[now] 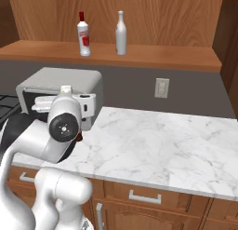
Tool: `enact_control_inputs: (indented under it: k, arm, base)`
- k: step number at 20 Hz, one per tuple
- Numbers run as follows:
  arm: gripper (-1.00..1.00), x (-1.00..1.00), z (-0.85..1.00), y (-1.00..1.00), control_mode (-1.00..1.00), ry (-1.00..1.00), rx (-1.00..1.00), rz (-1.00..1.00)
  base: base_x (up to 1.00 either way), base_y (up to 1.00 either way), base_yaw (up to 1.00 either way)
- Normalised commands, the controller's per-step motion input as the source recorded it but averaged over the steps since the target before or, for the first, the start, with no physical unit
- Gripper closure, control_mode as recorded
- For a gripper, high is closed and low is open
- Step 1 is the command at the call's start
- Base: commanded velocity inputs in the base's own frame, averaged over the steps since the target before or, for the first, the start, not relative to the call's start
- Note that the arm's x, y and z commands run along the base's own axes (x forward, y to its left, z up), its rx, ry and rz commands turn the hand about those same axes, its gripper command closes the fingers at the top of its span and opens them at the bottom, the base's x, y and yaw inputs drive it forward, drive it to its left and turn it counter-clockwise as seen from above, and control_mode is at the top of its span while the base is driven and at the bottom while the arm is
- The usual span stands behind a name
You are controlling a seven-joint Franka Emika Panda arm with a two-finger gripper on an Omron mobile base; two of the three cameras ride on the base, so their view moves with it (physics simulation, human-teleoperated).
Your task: Sort all alcoholic drinks to one cabinet, and non-alcoholic drinks to the other.
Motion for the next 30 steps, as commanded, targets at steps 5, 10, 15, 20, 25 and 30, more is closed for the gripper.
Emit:
enact_control_inputs:
  k: [5,10,15,20,25,30]
  arm:
    - [1.0,0.0,0.0,0.0,1.0,0.02,0.0,0.0]
    - [1.0,0.0,0.0,0.0,1.0,0.0,0.0,0.0]
    - [1.0,0.0,0.0,0.0,1.0,0.0,0.0,0.0]
    - [1.0,0.0,0.0,0.0,1.0,0.0,0.0,0.0]
    - [1.0,0.0,0.0,0.0,1.0,0.0,0.0,0.0]
    - [1.0,0.0,0.0,0.0,1.0,0.0,0.0,0.0]
  base:
    - [0.0,0.0,0.0]
    - [-0.5,-0.12,0.0]
    - [-0.83,-0.21,0.0]
    - [-0.85,-0.2,0.0]
    - [-0.78,-0.15,0.0]
    - [-0.54,-0.08,0.0]
